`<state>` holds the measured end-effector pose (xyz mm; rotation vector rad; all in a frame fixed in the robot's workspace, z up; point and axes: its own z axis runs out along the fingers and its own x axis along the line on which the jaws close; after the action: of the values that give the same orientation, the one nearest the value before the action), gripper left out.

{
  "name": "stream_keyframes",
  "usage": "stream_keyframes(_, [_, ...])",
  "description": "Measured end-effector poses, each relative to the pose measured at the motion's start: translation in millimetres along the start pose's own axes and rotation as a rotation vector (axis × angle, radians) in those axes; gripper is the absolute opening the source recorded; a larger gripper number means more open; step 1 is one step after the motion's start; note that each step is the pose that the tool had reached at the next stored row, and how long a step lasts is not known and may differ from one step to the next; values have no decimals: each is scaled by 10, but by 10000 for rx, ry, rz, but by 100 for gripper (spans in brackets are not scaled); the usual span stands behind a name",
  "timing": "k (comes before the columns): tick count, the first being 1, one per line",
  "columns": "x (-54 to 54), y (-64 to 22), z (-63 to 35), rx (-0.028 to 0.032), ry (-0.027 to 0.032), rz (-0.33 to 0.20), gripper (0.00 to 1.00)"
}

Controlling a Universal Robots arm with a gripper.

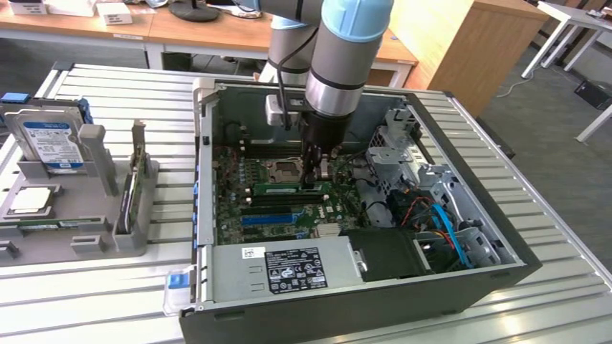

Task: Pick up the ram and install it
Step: 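Insert the ram into the slot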

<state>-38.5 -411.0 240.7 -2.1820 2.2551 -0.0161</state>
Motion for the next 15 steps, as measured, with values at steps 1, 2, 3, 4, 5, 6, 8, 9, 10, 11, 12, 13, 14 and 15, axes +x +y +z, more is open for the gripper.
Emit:
stream_keyframes(1, [0,0,5,-1,2,0,12])
stream_keyframes(2, [0,0,11,-1,1,0,12])
stream_keyframes(3, [0,0,14,-2,1,0,12])
stream_keyframes(4, [1,0,15,-2,4,0,12])
stream_keyframes(5, [1,1,16,-3,5,0,12])
stream_keyframes(6, [0,0,18,-2,3,-1,12])
stream_keyframes(8, [0,7,19,1,2,0,12])
stream_keyframes(9, [0,11,19,4,1,-1,12])
stream_keyframes(10, [0,16,20,7,0,0,12])
stream_keyframes(11, [0,20,20,8,0,0,12])
stream_keyframes(12, [1,20,19,8,1,-1,12])
stream_keyframes(13, [1,20,19,8,1,-2,12])
stream_keyframes(14, [1,20,19,8,2,-2,12])
stream_keyframes(15, [1,21,20,8,1,-1,12])
